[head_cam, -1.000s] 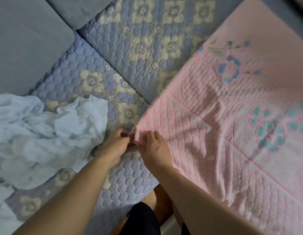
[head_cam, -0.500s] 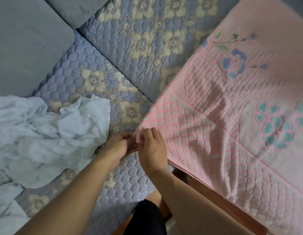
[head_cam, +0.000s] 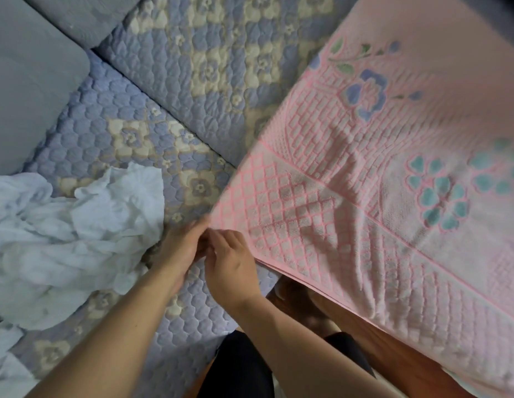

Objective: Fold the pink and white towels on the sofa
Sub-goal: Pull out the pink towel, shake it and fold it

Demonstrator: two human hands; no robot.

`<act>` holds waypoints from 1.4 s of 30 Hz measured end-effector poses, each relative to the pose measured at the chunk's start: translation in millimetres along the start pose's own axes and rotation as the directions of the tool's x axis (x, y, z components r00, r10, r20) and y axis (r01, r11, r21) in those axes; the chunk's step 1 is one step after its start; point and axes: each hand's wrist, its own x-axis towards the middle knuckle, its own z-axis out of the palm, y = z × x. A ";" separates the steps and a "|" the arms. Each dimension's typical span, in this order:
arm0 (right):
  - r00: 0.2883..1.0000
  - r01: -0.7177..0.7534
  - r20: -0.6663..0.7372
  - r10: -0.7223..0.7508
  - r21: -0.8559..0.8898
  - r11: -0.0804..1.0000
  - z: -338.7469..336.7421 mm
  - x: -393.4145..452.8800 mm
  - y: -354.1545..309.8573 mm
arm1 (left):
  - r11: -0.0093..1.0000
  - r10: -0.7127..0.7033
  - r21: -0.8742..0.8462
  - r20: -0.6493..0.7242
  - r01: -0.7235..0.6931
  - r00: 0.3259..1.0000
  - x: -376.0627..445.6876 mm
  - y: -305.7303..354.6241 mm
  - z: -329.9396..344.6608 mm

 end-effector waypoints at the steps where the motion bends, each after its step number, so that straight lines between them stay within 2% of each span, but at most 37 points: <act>1: 0.997 0.041 0.060 -0.047 0.085 0.996 -3.0 -6.8 1.7 | 0.992 0.045 0.118 0.018 -0.047 0.999 1.7 0.4 -0.4; 3: 0.990 0.030 0.130 -0.059 0.216 0.976 -11.4 -28.3 11.9 | 0.943 0.106 0.314 0.036 -0.112 0.994 5.0 0.8 3.5; 4: 0.988 -0.077 0.149 0.042 0.237 0.968 -16.3 -42.8 20.6 | 0.935 0.105 0.338 0.027 -0.108 0.994 6.7 1.5 7.8; 5: 0.966 -0.243 0.150 0.210 0.257 0.935 -22.6 -58.1 30.1 | 0.950 0.093 0.298 0.012 -0.092 0.996 7.4 1.7 12.7; 6: 0.901 -0.435 0.142 0.411 0.316 0.843 -29.0 -72.1 40.5 | 0.971 0.070 0.230 -0.001 -0.068 0.998 6.4 2.3 16.2; 7: 0.781 -0.598 0.129 0.611 0.435 0.673 -35.3 -84.8 53.2 | 0.990 0.050 0.130 -0.006 -0.049 0.999 4.9 2.8 18.1; 8: 0.604 -0.685 0.132 0.786 0.591 0.427 -43.3 -96.1 68.0 | 0.999 0.030 0.026 -0.001 -0.030 1.000 1.5 4.8 19.7; 9: 0.403 -0.658 0.174 0.898 0.738 0.152 -54.7 -104.8 81.6 | 0.995 0.009 -0.097 0.018 -0.007 1.000 -2.9 5.6 20.5; 10: 0.228 -0.539 0.244 0.942 0.838 -0.087 -67.5 -112.5 93.9 | 0.976 -0.010 -0.217 0.034 0.017 0.999 -8.7 6.4 20.4; 11: 0.112 -0.397 0.306 0.945 0.886 -0.240 -80.4 -119.4 107.3 | 0.950 -0.026 -0.310 0.039 0.037 0.999 -14.9 7.0 20.8; 12: 0.048 -0.270 0.344 0.938 0.908 -0.319 -91.5 -126.5 121.7 | 0.935 -0.035 -0.352 0.031 0.044 0.999 -20.5 7.6 22.2; 13: 0.027 -0.163 0.373 0.927 0.917 -0.364 -101.8 -132.0 134.6 | 0.930 -0.043 -0.365 0.014 0.045 0.999 -25.4 8.2 24.1; 15: 0.052 -0.042 0.432 0.901 0.902 -0.430 -114.9 -140.5 157.0 | 0.939 -0.056 -0.341 -0.039 0.040 0.998 -31.0 11.9 30.0; 18: 0.129 0.079 0.495 0.859 0.859 -0.506 -133.2 -144.6 171.8 | 0.933 -0.081 -0.357 -0.076 0.048 0.994 -33.4 19.5 38.6; 19: 0.158 0.113 0.507 0.847 0.843 -0.526 -137.4 -145.8 177.0 | 0.920 -0.090 -0.388 -0.071 0.056 0.993 -34.6 21.2 40.0; 21: 0.264 0.182 0.516 0.815 0.803 -0.568 -143.2 -151.6 181.0 | 0.893 -0.092 -0.446 -0.038 0.066 0.995 -37.3 23.9 38.8; 22: 0.278 0.208 0.512 0.812 0.793 -0.572 -144.7 -151.7 181.9 | 0.885 -0.083 -0.461 -0.023 0.063 0.996 -39.0 25.2 36.2; 24: 0.203 0.270 0.541 0.816 0.770 -0.578 -142.7 -158.9 187.9 | 0.909 -0.052 -0.416 -0.041 0.031 0.998 -43.7 26.8 33.2; 26: 0.008 0.282 0.543 0.840 0.804 -0.523 -149.5 -157.6 187.5 | 0.975 0.010 -0.218 -0.131 -0.039 0.991 -51.0 26.6 35.8; 27: 0.006 0.289 0.528 0.849 0.812 -0.507 -155.2 -160.3 185.6 | 0.991 0.066 -0.104 -0.177 -0.085 0.982 -56.2 26.7 38.0; 29: 0.215 0.181 0.487 0.846 0.832 -0.525 -173.0 -166.0 178.8 | 0.979 0.206 0.037 -0.204 -0.202 0.957 -66.5 31.1 40.6; 30: 0.267 0.152 0.452 0.851 0.852 -0.500 -182.9 -169.4 173.8 | 0.966 0.259 0.044 -0.204 -0.256 0.944 -71.7 37.3 41.5; 31: 0.257 0.086 0.469 0.845 0.860 -0.503 -188.5 -174.2 167.7 | 0.957 0.288 0.024 -0.213 -0.290 0.934 -76.5 45.8 43.0; 32: 0.188 0.042 0.489 0.852 0.862 -0.504 -191.8 -178.5 162.9 | 0.956 0.283 -0.008 -0.224 -0.292 0.933 -81.7 55.7 45.8; 34: 0.111 0.082 0.531 0.840 0.837 -0.541 -196.4 -185.1 156.2 | 0.967 0.178 -0.145 -0.211 -0.210 0.961 -94.7 76.7 56.5; 37: 0.174 0.224 0.537 0.825 0.795 -0.564 -213.1 -189.3 140.0 | 0.895 -0.028 -0.446 -0.089 -0.015 0.996 -121.1 104.9 75.5; 39: 0.258 0.195 0.478 0.840 0.825 -0.530 -220.2 -204.1 132.2 | 0.873 -0.051 -0.486 -0.009 0.041 0.999 -142.5 125.3 80.8; 40: 0.344 0.167 0.473 0.811 0.819 -0.549 -227.0 -211.9 127.7 | 0.879 -0.043 -0.474 0.016 0.045 0.999 -153.8 135.5 82.8; 41: 0.396 0.192 0.462 0.794 0.804 -0.563 -233.7 -215.3 130.0 | 0.889 -0.037 -0.456 0.035 0.049 0.999 -164.6 144.7 84.2; 42: 0.342 0.251 0.413 0.844 0.826 -0.506 -239.1 -221.4 135.8 | 0.894 -0.035 -0.445 0.053 0.055 0.998 -174.6 152.4 84.8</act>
